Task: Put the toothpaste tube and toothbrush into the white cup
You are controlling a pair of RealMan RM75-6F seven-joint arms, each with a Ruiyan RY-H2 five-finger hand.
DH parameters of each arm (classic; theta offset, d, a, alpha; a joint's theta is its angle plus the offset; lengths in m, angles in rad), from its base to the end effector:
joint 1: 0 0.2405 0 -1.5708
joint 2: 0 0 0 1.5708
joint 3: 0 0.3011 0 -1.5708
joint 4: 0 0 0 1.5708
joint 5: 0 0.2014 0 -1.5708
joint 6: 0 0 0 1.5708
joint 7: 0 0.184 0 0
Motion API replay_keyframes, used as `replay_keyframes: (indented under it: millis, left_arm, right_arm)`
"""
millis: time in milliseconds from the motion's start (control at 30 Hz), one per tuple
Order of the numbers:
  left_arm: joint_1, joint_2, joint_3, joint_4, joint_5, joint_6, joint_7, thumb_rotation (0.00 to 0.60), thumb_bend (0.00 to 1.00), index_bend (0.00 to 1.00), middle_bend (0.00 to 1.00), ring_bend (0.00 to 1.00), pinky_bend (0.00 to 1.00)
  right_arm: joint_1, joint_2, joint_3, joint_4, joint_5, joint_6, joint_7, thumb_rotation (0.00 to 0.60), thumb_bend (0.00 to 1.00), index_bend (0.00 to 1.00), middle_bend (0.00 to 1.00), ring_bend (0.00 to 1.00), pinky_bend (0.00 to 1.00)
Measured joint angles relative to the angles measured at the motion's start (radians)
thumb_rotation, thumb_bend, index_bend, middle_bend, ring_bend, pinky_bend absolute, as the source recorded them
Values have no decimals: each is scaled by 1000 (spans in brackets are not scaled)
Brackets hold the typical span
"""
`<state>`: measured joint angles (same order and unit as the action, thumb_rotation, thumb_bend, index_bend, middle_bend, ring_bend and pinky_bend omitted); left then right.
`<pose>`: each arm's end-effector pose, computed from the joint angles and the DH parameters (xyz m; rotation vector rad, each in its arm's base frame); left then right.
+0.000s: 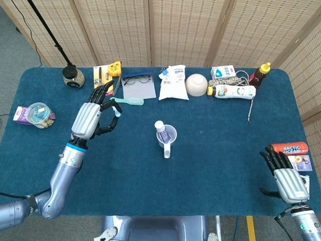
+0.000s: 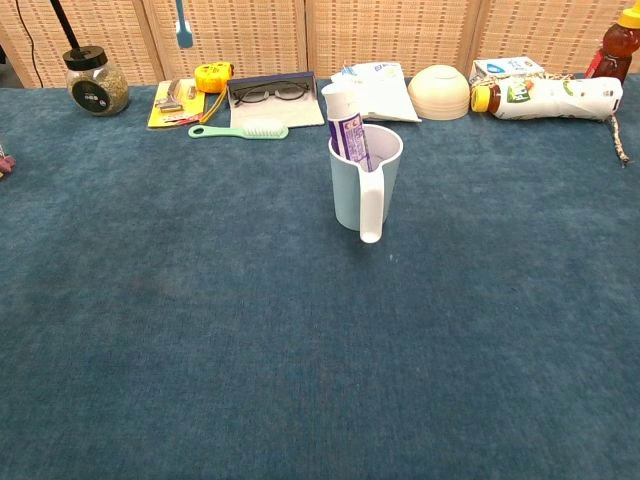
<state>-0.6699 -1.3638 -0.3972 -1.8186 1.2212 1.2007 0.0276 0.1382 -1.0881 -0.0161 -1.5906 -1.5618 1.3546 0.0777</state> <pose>-0.0968 0.4016 0.1142 -1.4982 -1.0857 -1.6041 -0.3492 -0.2261 0.1629 1.5586 -1.0104 0.8544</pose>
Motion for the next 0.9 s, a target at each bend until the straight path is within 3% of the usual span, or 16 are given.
replay_keyframes:
  millis: [200,367,633,900]
  left_arm:
    - [30,35,-14,-77,97,37,-192,600,473,617,0,0,0]
    - [14,55,-14,-160,93,-19,-280,600,470,616,0,0,0]
    - [-73,-16,4,-163,-6,-100,-156,600,470,616,0,0,0]
    - [-156,-154,9,-74,-130,-109,-29,600,470,615,0,0,0]
  right_arm:
    - [1,-2,-1,0,0,-4,-4,600,0,0,0,0,0]
    - [3,-4,-2,-1,1,-7,-8,600,0,0,0,0,0]
    - [2,2,1,0,6,-6,5,600,0,0,0,0,0]
    - [3,8,4,5,9,-5,25,600,0,0,0,0,0]
